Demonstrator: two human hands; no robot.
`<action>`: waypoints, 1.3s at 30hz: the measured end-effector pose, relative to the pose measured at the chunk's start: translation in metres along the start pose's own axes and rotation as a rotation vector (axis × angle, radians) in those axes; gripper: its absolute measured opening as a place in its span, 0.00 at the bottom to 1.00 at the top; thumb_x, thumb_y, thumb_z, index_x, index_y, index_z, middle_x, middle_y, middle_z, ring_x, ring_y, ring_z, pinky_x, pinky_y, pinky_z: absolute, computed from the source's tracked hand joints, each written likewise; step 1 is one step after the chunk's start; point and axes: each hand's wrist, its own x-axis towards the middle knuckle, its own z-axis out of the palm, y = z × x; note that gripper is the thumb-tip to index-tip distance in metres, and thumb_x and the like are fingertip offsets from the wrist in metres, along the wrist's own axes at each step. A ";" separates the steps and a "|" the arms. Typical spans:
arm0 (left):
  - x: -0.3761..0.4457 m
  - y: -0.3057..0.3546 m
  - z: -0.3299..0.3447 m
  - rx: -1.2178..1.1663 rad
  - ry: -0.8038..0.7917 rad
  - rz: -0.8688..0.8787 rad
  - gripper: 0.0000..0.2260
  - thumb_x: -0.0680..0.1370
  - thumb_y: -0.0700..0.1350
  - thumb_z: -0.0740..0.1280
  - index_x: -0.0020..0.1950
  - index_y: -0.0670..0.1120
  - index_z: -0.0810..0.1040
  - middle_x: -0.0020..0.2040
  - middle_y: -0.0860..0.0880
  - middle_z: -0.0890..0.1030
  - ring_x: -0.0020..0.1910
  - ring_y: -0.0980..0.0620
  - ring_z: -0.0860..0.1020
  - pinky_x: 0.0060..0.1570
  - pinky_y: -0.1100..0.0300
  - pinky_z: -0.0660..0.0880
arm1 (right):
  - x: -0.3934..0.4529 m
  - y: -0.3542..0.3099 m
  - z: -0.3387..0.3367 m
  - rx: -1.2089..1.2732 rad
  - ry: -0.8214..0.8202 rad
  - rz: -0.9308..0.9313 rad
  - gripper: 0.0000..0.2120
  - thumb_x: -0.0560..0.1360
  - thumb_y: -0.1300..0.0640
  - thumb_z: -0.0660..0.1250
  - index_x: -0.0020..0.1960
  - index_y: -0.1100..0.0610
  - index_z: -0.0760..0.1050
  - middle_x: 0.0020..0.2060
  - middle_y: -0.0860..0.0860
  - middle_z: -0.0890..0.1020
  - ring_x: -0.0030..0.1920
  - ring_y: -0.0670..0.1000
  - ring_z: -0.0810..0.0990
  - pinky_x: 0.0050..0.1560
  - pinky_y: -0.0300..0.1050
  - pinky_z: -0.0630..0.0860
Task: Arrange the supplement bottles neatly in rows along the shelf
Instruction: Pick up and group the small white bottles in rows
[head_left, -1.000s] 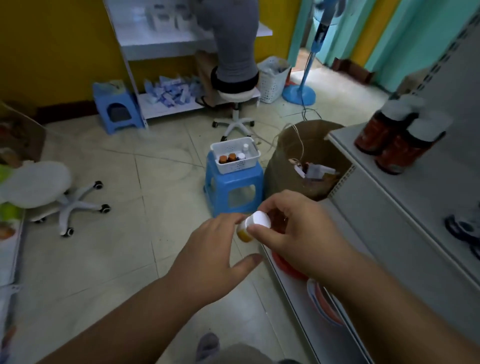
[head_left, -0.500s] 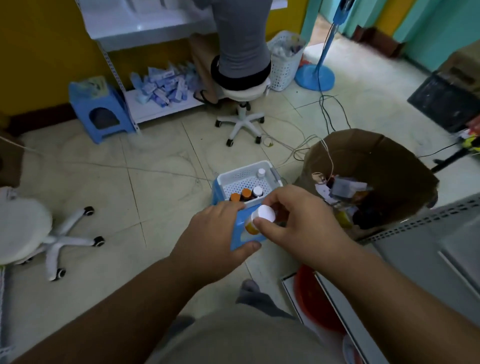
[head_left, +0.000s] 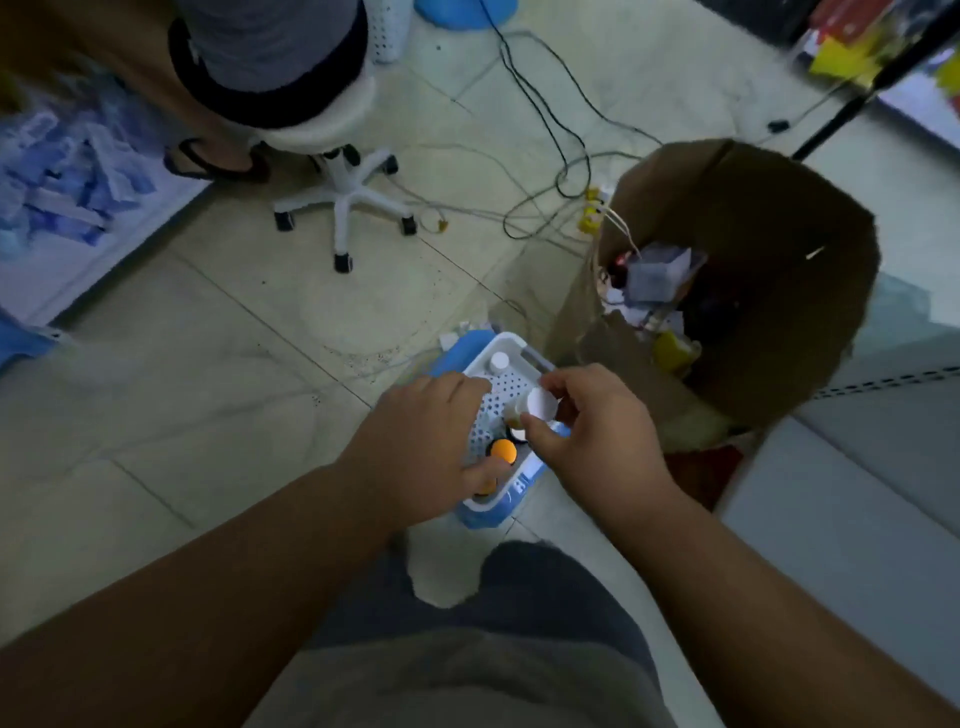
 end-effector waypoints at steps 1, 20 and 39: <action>0.017 -0.014 0.005 0.007 -0.036 0.007 0.29 0.73 0.65 0.63 0.66 0.48 0.73 0.56 0.48 0.79 0.52 0.46 0.78 0.51 0.48 0.76 | 0.011 0.006 0.019 0.011 0.022 0.067 0.12 0.71 0.53 0.72 0.54 0.54 0.78 0.47 0.48 0.77 0.43 0.44 0.74 0.40 0.31 0.65; 0.101 -0.130 0.135 -0.184 -0.104 -0.138 0.22 0.79 0.55 0.64 0.70 0.47 0.69 0.63 0.47 0.75 0.61 0.48 0.73 0.58 0.52 0.72 | 0.148 0.094 0.237 -0.035 0.149 0.485 0.16 0.76 0.58 0.66 0.62 0.58 0.74 0.58 0.55 0.75 0.56 0.55 0.75 0.56 0.48 0.70; 0.003 -0.051 0.056 -0.115 0.000 0.021 0.23 0.77 0.57 0.65 0.65 0.44 0.74 0.57 0.44 0.79 0.54 0.43 0.78 0.53 0.43 0.77 | -0.027 -0.001 0.089 0.043 0.269 0.120 0.14 0.72 0.56 0.70 0.57 0.55 0.75 0.51 0.50 0.77 0.51 0.49 0.75 0.47 0.39 0.69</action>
